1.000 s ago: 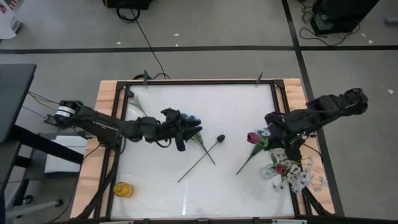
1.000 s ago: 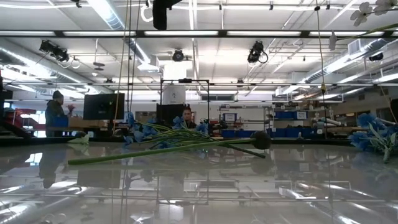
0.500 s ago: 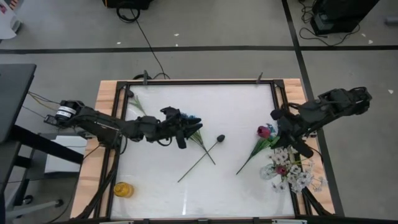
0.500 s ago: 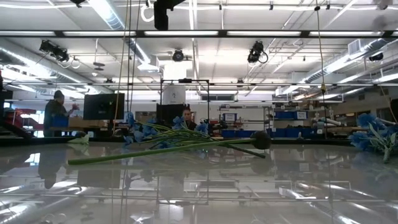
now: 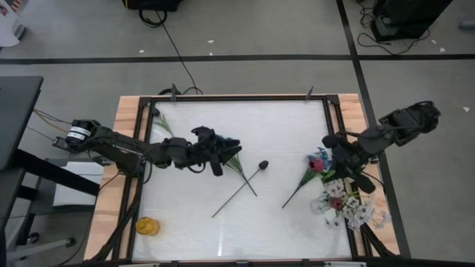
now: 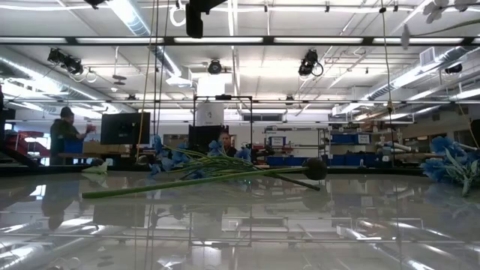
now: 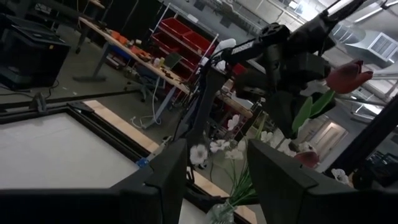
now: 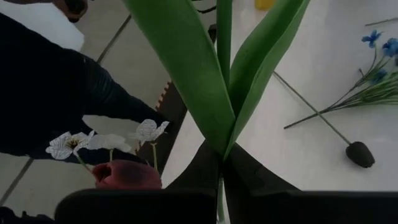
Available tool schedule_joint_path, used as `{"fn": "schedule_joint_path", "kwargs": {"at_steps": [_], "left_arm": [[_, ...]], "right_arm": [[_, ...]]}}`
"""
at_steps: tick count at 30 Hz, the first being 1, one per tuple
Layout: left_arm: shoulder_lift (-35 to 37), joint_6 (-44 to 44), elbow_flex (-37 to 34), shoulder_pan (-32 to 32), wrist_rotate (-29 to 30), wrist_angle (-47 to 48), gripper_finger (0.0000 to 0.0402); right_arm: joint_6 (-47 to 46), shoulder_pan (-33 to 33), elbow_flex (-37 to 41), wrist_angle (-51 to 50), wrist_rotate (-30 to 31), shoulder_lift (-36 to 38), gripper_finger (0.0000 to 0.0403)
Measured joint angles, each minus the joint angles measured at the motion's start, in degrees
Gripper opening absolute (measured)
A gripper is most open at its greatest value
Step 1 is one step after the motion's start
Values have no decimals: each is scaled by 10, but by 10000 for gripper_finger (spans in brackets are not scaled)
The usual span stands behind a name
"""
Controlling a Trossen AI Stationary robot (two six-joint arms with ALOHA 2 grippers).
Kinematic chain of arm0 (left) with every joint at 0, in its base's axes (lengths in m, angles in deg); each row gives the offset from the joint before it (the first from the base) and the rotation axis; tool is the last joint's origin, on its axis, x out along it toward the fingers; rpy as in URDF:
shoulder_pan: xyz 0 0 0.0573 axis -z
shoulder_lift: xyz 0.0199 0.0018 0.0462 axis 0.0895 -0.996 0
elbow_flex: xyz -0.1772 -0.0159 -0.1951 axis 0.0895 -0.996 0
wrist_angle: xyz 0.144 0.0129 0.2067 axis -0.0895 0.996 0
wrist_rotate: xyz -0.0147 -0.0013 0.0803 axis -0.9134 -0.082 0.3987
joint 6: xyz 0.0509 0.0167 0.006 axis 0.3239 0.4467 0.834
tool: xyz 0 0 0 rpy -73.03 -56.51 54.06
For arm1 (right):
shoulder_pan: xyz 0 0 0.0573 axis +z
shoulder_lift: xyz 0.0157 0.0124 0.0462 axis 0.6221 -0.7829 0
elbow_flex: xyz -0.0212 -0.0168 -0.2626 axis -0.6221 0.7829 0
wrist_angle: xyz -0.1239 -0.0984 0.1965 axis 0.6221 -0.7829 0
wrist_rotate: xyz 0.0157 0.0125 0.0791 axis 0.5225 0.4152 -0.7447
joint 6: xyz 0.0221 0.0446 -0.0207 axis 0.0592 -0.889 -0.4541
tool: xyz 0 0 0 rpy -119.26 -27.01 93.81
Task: Sort flowers into vase by color
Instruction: Put the red tulip into the transparent vase
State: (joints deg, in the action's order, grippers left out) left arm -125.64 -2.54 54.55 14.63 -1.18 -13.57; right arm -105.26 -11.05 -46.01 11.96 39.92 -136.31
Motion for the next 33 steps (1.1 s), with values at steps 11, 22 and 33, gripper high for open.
{"fn": "schedule_joint_path", "kwargs": {"at_steps": [11,22,33], "left_arm": [[0,1,0,-17,0,1,173],[0,12,0,-30,0,1,173],[0,31,0,-33,0,5,173]], "right_arm": [[-5,19,0,-18,16,-12,13],[0,19,0,-13,-10,-65,12],[-35,30,0,7,32,-68,12]]}}
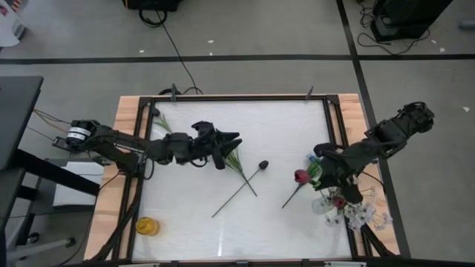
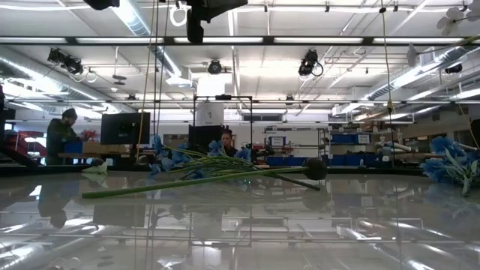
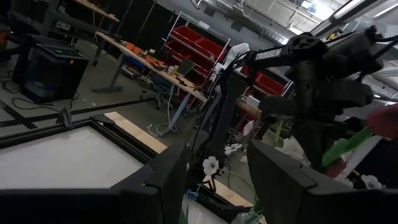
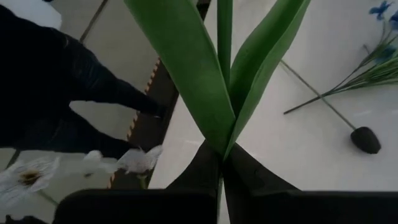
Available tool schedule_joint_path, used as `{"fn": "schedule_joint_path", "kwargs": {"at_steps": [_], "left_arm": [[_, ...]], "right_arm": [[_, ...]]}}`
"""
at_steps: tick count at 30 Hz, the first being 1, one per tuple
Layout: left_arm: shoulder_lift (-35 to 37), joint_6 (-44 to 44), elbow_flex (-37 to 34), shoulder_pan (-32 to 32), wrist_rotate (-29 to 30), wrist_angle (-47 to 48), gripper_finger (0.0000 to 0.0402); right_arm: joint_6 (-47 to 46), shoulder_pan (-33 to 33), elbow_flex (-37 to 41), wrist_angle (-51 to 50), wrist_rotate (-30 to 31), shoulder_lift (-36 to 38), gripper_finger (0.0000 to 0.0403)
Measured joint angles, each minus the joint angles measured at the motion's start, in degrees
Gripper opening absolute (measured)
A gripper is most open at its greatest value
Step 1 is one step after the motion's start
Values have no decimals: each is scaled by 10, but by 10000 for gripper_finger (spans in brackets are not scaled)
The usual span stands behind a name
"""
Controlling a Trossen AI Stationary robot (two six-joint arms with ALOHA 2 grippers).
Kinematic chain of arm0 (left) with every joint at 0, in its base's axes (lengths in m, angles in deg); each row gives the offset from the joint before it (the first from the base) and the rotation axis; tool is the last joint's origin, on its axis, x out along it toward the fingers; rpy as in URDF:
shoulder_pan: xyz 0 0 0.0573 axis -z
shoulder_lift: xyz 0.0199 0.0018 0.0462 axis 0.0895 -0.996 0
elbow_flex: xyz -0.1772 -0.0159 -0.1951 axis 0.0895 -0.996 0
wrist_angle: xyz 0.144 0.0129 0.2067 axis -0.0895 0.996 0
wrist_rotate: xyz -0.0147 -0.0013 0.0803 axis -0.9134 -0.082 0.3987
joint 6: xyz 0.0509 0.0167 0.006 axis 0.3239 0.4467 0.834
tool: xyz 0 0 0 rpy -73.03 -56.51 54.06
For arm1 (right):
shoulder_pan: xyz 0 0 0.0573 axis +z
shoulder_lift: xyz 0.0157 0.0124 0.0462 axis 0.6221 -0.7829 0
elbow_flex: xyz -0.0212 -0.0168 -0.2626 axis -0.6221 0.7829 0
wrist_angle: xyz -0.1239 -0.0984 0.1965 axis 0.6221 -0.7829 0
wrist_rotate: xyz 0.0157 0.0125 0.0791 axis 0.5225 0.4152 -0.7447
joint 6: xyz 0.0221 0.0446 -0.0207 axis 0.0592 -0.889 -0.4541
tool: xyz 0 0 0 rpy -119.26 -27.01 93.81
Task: Sort flowers into vase by color
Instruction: Put the red tulip into the transparent vase
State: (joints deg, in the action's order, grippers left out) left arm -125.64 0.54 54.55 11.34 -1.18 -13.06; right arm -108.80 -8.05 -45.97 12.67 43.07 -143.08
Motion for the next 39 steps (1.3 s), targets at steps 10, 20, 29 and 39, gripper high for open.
{"fn": "schedule_joint_path", "kwargs": {"at_steps": [10,20,29,39], "left_arm": [[0,15,0,-17,-24,9,173],[0,15,0,-27,-57,15,173],[0,15,0,-27,-72,27,173],[0,13,0,-27,-72,27,173]], "right_arm": [[-37,15,0,-4,56,1,12],[-74,15,0,-69,54,1,12],[-103,15,0,-46,29,1,12],[-107,15,0,-52,32,11,12]]}}
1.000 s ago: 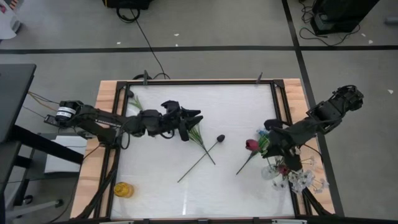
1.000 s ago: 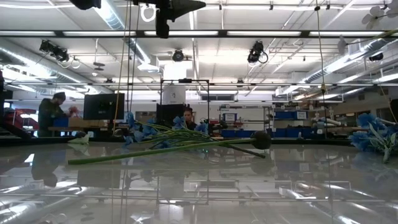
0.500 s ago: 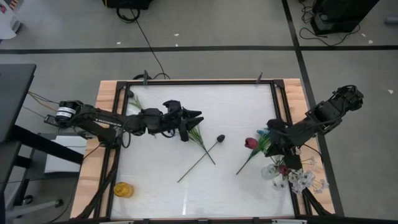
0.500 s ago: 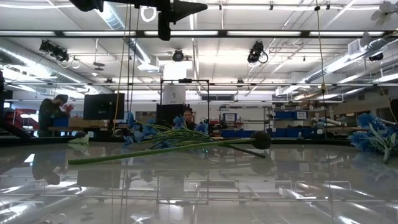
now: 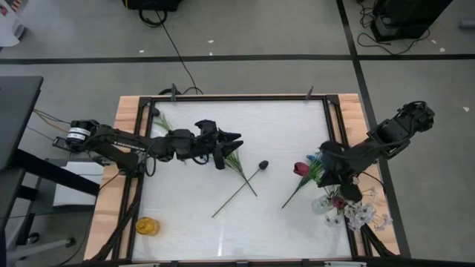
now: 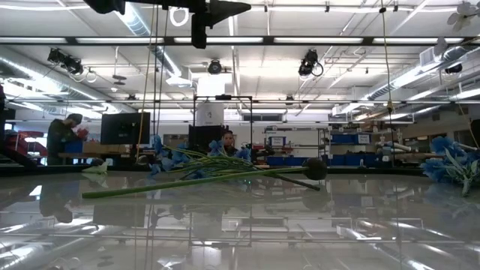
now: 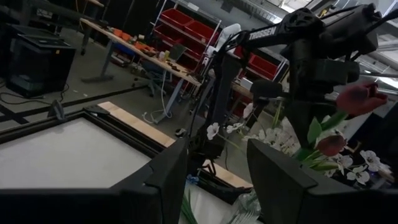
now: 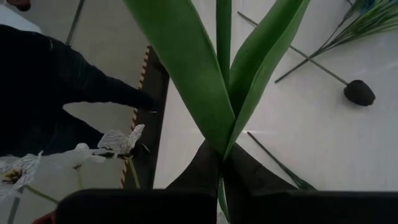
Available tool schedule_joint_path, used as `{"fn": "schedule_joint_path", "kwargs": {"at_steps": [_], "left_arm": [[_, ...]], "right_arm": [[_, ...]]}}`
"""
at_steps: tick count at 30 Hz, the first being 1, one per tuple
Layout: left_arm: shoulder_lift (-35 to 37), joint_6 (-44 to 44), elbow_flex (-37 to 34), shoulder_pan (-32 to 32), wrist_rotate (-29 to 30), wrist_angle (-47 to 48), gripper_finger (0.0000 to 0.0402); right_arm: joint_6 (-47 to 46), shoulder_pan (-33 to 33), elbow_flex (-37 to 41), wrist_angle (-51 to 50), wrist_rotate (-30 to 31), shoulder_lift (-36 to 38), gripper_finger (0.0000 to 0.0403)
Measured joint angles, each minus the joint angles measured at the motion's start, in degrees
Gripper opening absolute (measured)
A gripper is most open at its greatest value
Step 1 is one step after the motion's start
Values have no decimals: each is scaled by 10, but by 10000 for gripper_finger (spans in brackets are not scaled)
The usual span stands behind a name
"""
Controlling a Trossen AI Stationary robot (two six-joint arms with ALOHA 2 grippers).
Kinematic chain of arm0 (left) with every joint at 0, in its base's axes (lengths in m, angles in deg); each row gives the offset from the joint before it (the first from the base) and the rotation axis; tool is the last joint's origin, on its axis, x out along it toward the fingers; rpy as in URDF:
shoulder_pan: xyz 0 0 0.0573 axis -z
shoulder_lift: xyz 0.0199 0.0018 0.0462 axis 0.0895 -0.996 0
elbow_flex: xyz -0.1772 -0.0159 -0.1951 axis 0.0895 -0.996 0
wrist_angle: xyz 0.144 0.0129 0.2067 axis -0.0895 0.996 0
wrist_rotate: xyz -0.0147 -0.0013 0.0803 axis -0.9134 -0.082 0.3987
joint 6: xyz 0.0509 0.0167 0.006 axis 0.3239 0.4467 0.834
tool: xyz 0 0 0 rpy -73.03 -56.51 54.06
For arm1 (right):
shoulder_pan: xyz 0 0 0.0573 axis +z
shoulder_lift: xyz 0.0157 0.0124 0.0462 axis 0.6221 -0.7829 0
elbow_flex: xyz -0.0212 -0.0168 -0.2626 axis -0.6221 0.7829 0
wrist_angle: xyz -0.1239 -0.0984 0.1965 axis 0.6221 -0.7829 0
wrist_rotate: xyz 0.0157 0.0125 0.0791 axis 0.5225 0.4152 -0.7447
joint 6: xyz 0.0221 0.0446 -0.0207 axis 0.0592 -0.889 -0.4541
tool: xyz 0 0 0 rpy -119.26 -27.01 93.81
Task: Sort flowers into vase by color
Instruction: Put the red tulip into the transparent vase
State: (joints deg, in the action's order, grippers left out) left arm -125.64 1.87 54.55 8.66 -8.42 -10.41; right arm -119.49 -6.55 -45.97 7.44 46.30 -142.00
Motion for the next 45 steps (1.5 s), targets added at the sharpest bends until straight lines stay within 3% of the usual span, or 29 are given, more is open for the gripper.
{"fn": "schedule_joint_path", "kwargs": {"at_steps": [16,28,34,45], "left_arm": [[0,-5,0,0,0,0,173],[0,-5,0,1,0,0,173],[0,-5,0,1,0,0,173],[0,1,0,-7,0,7,173]], "right_arm": [[-27,0,0,-14,-6,35,12],[39,44,0,-12,44,12,12],[22,74,0,-11,63,8,12],[-102,147,0,-11,182,8,12]]}}
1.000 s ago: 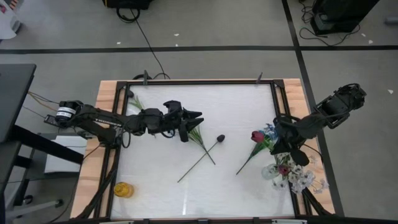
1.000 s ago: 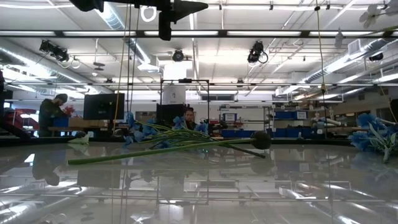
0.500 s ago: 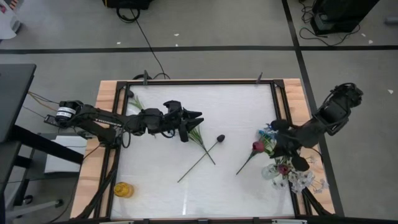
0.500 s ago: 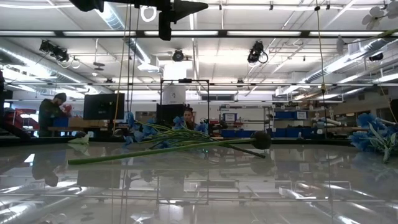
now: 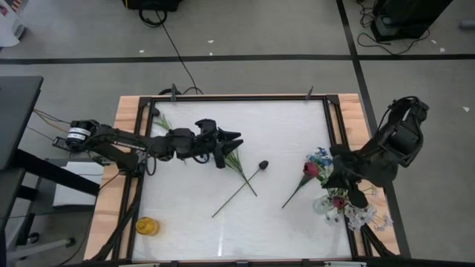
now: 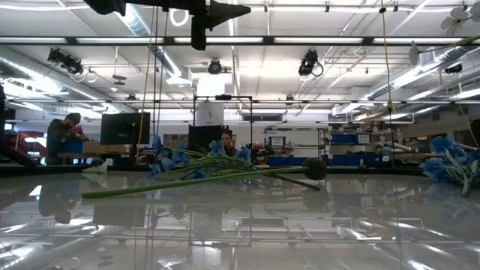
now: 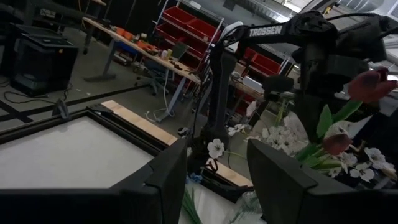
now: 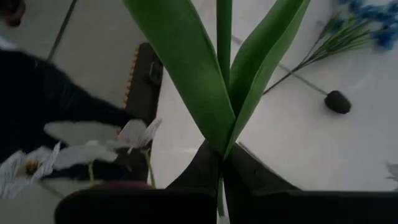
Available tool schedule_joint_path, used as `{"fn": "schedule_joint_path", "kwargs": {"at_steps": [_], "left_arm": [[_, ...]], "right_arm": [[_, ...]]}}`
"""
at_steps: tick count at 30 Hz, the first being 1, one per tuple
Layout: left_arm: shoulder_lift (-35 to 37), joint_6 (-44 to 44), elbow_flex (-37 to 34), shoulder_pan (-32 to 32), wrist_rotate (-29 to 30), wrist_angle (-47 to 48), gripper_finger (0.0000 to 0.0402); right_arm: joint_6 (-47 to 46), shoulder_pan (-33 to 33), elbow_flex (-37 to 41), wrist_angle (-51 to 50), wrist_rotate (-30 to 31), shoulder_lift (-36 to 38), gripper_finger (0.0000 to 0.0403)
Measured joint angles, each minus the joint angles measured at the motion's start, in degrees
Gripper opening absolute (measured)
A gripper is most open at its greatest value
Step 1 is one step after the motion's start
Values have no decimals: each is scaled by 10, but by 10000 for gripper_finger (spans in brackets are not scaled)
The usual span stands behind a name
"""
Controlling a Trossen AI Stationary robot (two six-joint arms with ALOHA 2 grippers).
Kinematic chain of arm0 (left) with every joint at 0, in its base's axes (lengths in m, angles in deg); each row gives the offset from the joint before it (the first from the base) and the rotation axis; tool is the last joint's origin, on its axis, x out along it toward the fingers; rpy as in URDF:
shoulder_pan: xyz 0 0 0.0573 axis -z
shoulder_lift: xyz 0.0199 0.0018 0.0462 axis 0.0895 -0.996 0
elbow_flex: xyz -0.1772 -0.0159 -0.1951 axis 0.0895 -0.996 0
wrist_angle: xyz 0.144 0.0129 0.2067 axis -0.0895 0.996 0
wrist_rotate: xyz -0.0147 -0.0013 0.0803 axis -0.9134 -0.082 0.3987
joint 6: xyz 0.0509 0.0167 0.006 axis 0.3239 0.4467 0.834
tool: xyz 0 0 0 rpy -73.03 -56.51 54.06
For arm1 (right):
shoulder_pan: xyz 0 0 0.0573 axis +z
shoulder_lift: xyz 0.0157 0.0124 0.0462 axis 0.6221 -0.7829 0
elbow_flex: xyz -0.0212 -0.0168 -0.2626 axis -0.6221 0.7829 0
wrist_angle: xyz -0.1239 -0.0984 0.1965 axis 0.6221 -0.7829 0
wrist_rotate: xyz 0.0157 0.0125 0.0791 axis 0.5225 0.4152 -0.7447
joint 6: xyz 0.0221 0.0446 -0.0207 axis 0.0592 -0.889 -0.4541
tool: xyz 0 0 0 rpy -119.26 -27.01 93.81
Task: Sort flowers into vase by color
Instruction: Put the red tulip into the transparent vase
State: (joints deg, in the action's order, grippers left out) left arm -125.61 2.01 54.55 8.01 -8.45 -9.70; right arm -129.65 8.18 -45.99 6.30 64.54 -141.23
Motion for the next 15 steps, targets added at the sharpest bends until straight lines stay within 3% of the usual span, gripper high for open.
{"fn": "schedule_joint_path", "kwargs": {"at_steps": [5,15], "left_arm": [[0,4,0,-9,0,0,173],[0,11,0,-19,-25,0,173]], "right_arm": [[-19,38,0,-4,42,-6,14],[-94,95,0,-29,53,-40,12]]}}
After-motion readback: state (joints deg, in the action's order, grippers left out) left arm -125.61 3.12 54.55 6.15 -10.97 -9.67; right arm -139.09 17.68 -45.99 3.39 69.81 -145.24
